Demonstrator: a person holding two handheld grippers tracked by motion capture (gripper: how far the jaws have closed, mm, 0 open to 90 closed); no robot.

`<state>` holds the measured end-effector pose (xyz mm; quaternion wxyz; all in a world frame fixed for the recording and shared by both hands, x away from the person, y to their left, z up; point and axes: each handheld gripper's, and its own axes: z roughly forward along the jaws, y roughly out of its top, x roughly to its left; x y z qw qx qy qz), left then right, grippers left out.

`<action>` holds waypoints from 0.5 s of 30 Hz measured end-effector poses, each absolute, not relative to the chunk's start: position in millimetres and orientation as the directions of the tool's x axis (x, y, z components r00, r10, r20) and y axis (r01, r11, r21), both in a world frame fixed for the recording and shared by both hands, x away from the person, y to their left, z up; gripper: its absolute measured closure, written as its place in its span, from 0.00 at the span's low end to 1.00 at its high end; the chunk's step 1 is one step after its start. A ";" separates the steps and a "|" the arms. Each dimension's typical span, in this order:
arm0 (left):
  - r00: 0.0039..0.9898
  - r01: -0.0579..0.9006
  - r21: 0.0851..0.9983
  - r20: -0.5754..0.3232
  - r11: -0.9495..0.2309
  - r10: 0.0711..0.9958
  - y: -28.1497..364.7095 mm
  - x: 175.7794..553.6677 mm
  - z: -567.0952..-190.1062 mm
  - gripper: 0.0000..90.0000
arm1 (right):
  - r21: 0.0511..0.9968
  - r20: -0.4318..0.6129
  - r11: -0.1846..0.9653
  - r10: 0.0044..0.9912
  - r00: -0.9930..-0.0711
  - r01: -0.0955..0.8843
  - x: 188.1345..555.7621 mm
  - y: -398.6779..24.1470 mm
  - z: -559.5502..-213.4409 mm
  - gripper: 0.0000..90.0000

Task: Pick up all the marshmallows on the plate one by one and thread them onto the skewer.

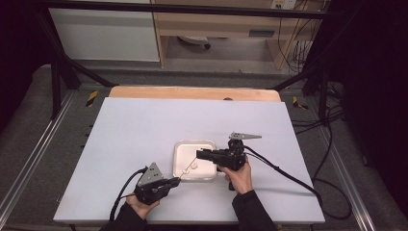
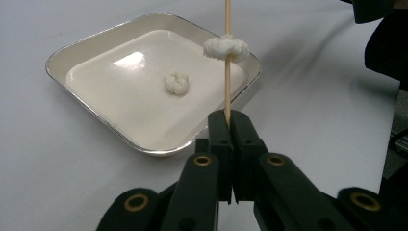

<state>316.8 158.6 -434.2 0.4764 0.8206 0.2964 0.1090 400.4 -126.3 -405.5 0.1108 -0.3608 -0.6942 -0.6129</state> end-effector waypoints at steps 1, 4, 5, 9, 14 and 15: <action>0.800 0.383 0.846 -0.104 -0.370 0.591 158.3 316.7 -434.2 0.99 | 0.770 0.596 -0.009 0.365 -0.715 0.637 400.3 -126.2 -405.8 0.85; 0.802 0.380 0.846 -0.100 -0.374 0.589 157.6 316.8 -434.3 0.99 | 0.770 0.596 -0.005 0.365 -0.715 0.638 400.0 -125.6 -406.6 0.85; 0.803 0.380 0.846 -0.101 -0.374 0.587 157.0 316.8 -434.5 0.99 | 0.771 0.594 -0.003 0.365 -0.717 0.637 400.0 -125.5 -406.9 0.85; 0.804 0.379 0.846 -0.100 -0.375 0.586 156.0 317.1 -434.7 0.99 | 0.771 0.591 0.009 0.366 -0.719 0.637 399.4 -125.0 -408.1 0.85; 0.801 0.377 0.855 -0.108 -0.357 0.588 151.6 318.4 -431.5 0.99 | 0.756 0.591 0.065 0.359 -0.722 0.651 396.6 -117.9 -416.1 0.84; 0.799 0.382 0.852 -0.110 -0.358 0.591 150.5 319.0 -432.6 0.99 | 0.756 0.588 0.074 0.359 -0.725 0.650 395.7 -115.7 -418.0 0.84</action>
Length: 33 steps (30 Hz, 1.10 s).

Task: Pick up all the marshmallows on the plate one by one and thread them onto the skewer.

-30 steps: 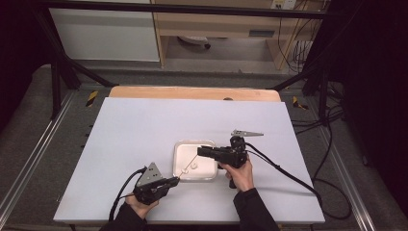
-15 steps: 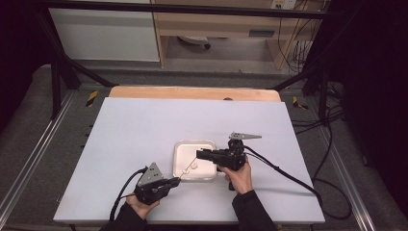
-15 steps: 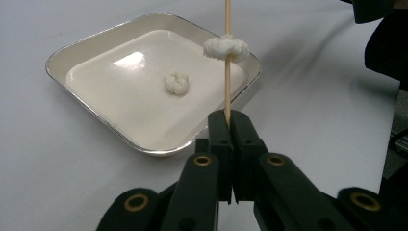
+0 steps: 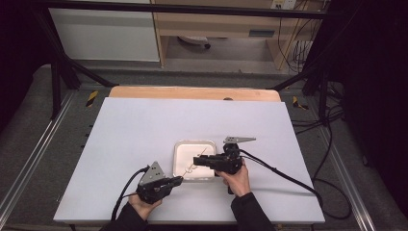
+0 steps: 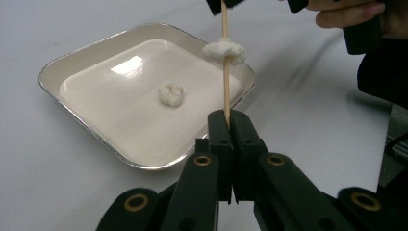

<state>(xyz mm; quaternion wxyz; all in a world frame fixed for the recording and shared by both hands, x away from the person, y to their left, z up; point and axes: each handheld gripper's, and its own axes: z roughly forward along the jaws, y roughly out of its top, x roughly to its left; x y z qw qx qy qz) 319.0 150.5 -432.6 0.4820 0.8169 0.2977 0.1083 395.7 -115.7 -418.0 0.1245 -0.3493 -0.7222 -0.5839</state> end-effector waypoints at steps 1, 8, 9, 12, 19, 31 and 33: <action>0.798 0.386 0.849 -0.111 -0.360 0.593 149.8 319.7 -433.9 0.99 | 0.757 0.584 0.080 0.362 -0.727 0.648 395.0 -113.8 -419.5 0.84; 0.791 0.392 0.849 -0.115 -0.354 0.600 147.3 321.7 -435.3 0.99 | 0.750 0.581 0.103 0.369 -0.725 0.653 392.5 -108.3 -426.1 0.82; 0.791 0.391 0.850 -0.113 -0.354 0.602 146.8 321.9 -435.5 0.99 | 0.748 0.583 0.104 0.370 -0.723 0.656 392.1 -107.9 -426.4 0.82; 0.791 0.392 0.849 -0.114 -0.355 0.601 146.4 322.6 -435.9 0.99 | 0.748 0.581 0.107 0.372 -0.724 0.655 391.7 -107.4 -427.2 0.81; 0.788 0.388 0.855 -0.114 -0.345 0.605 149.6 322.3 -434.6 0.99 | 0.778 0.542 0.096 0.396 -0.741 0.620 391.5 -112.4 -418.9 0.61; 0.777 0.382 0.863 -0.108 -0.329 0.620 166.2 323.9 -430.8 0.99 | 0.830 0.367 0.188 0.526 -0.767 0.525 388.2 -130.0 -408.2 0.25; 0.779 0.381 0.865 -0.111 -0.326 0.617 168.7 324.5 -430.2 0.99 | 0.830 0.332 0.219 0.547 -0.769 0.514 387.6 -131.4 -410.4 0.21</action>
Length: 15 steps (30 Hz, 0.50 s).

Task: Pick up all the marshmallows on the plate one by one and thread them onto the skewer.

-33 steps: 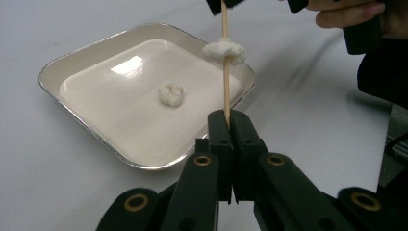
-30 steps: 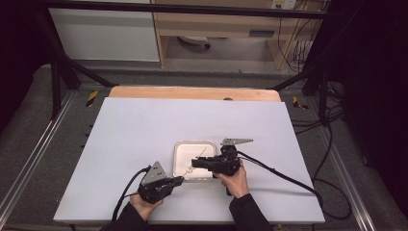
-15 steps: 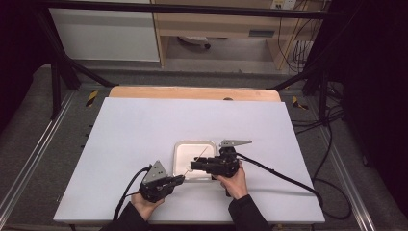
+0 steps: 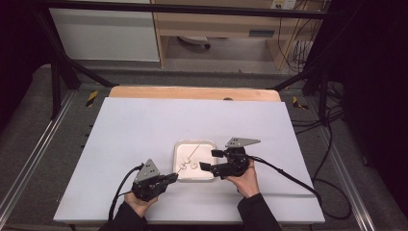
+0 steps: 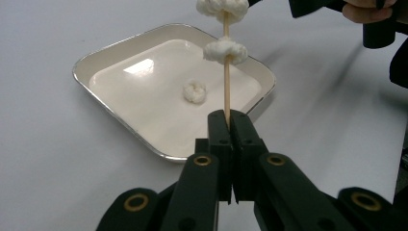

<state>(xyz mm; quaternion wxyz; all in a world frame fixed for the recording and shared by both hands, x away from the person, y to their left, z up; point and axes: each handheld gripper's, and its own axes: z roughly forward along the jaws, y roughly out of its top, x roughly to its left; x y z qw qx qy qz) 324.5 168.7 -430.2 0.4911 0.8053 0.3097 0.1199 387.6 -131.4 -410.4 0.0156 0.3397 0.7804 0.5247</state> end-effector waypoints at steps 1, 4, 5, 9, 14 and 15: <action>0.780 0.382 0.866 -0.115 -0.322 0.615 170.6 324.8 -429.8 0.99 | 0.830 0.319 0.230 0.551 -0.771 0.508 387.5 -131.9 -411.4 0.19; 0.765 0.400 0.858 -0.119 -0.321 0.633 175.8 324.6 -428.6 0.98 | 0.830 0.273 0.265 0.574 -0.772 0.491 386.7 -132.2 -413.8 0.12; 0.764 0.399 0.858 -0.117 -0.323 0.635 177.3 324.8 -428.3 0.99 | 0.825 0.262 0.277 0.583 -0.769 0.492 386.6 -132.1 -414.6 0.11; 0.757 0.406 0.855 -0.117 -0.323 0.642 182.2 326.3 -427.3 0.98 | 0.819 0.233 0.307 0.595 -0.770 0.485 386.6 -131.3 -417.1 0.09; 0.750 0.419 0.848 -0.123 -0.324 0.649 186.7 329.5 -428.0 0.98 | 0.813 0.221 0.320 0.602 -0.767 0.486 387.4 -130.4 -419.0 0.05; 0.751 0.420 0.846 -0.122 -0.327 0.649 187.6 330.1 -428.0 0.98 | 0.813 0.220 0.321 0.603 -0.767 0.486 387.7 -130.2 -419.2 0.04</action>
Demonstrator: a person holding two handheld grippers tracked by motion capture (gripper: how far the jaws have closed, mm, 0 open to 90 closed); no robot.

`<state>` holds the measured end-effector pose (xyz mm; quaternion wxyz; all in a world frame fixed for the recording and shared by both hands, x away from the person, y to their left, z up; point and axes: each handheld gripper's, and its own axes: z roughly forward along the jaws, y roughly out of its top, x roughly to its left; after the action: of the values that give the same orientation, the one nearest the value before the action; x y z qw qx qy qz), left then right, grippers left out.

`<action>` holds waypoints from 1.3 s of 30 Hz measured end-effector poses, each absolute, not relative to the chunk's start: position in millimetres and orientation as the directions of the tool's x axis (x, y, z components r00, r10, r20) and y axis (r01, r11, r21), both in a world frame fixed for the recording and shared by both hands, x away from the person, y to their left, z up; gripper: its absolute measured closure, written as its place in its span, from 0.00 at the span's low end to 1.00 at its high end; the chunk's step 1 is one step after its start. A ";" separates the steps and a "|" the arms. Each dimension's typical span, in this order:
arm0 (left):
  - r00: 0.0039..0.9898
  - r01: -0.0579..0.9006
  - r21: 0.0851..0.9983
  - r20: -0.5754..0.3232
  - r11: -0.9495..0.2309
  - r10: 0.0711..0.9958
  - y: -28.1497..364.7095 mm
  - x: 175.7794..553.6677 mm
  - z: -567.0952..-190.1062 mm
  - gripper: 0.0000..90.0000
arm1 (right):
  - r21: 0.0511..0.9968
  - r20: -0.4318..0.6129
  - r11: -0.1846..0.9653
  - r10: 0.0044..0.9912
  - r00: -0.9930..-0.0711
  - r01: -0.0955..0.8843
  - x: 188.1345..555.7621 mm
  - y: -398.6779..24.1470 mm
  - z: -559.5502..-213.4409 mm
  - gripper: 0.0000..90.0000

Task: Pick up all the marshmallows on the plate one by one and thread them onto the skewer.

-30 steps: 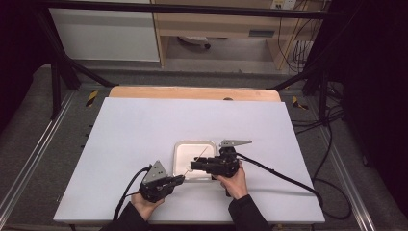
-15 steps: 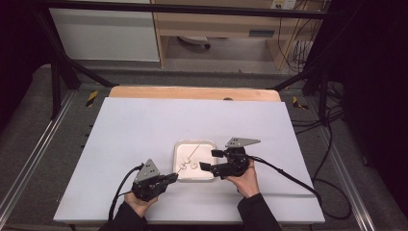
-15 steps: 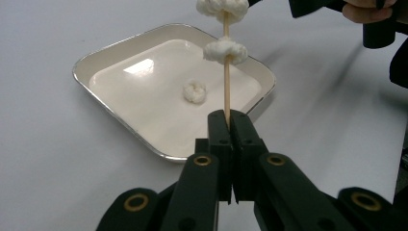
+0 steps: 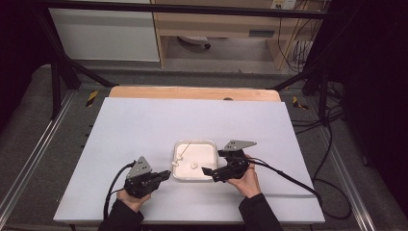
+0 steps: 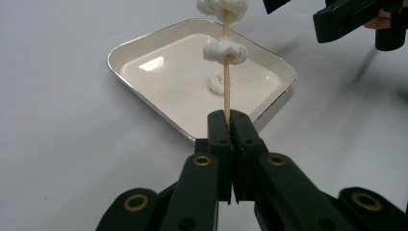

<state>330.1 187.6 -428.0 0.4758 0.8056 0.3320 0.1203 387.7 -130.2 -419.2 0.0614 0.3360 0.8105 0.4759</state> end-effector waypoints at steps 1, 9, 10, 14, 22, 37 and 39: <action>0.750 0.422 0.846 -0.123 -0.327 0.650 188.2 330.5 -428.0 0.98 | 0.811 0.220 0.324 0.604 -0.766 0.488 387.8 -129.8 -419.2 0.03; 0.748 0.427 0.844 -0.128 -0.325 0.651 192.1 333.2 -427.6 0.98 | 0.805 0.203 0.342 0.609 -0.766 0.485 391.0 -124.1 -416.1 0.01; 0.748 0.428 0.844 -0.129 -0.324 0.651 192.3 333.2 -427.4 0.98 | 0.803 0.200 0.348 0.607 -0.769 0.483 391.5 -122.7 -415.5 0.01; 0.747 0.428 0.845 -0.131 -0.321 0.652 192.9 333.5 -427.1 0.98 | 0.796 0.181 0.372 0.607 -0.774 0.478 393.7 -115.7 -413.5 0.01; 0.745 0.427 0.845 -0.129 -0.321 0.654 193.6 333.9 -426.8 0.98 | 0.778 0.150 0.417 0.604 -0.783 0.470 401.4 -98.5 -415.4 0.02; 0.747 0.426 0.846 -0.130 -0.320 0.652 192.2 333.5 -427.1 0.98 | 0.732 0.101 0.509 0.575 -0.812 0.452 417.0 -72.1 -434.1 0.25; 0.747 0.425 0.847 -0.130 -0.318 0.652 192.1 333.4 -427.1 0.98 | 0.727 0.094 0.519 0.575 -0.813 0.451 417.6 -71.7 -436.5 0.32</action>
<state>333.4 192.1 -427.1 0.4779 0.8032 0.3352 0.1184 417.6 -71.7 -436.5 0.0794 0.2955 0.8678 0.3916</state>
